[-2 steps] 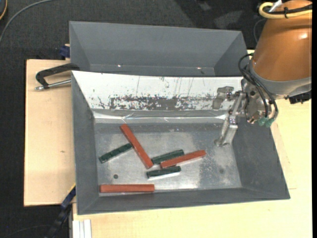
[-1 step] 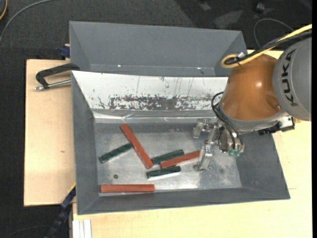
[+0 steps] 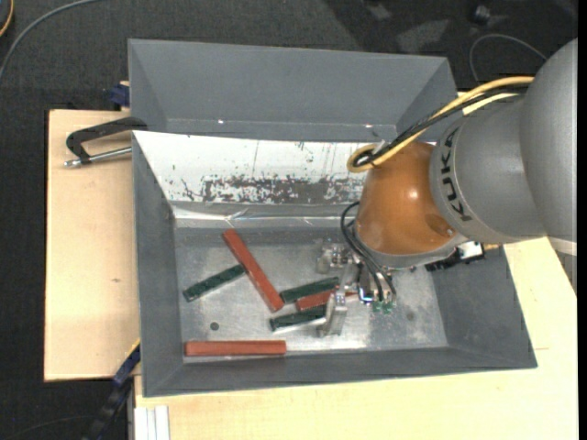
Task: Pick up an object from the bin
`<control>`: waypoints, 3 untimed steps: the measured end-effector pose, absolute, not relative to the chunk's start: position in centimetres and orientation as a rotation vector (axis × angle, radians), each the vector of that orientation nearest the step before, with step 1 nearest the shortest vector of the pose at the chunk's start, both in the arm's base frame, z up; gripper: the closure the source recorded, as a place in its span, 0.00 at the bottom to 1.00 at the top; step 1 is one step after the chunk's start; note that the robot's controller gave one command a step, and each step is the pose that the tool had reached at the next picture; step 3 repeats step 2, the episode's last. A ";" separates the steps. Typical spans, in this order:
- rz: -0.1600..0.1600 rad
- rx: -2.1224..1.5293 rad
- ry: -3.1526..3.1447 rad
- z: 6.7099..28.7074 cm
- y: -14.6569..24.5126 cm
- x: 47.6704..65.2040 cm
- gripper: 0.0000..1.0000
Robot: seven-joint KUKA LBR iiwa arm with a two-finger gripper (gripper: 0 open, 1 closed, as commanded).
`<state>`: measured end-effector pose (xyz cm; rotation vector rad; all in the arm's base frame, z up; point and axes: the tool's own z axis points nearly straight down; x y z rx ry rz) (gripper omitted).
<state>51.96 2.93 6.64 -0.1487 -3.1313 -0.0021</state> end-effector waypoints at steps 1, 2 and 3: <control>-0.002 -0.154 -3.137 7.1 2.8 52.1 1.00; -0.004 -0.224 -3.146 21.4 2.8 51.0 1.00; -0.004 -0.224 -3.146 21.4 2.8 51.0 1.00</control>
Offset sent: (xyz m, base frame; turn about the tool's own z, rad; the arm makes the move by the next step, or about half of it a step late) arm 0.0000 0.0000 0.0000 0.0000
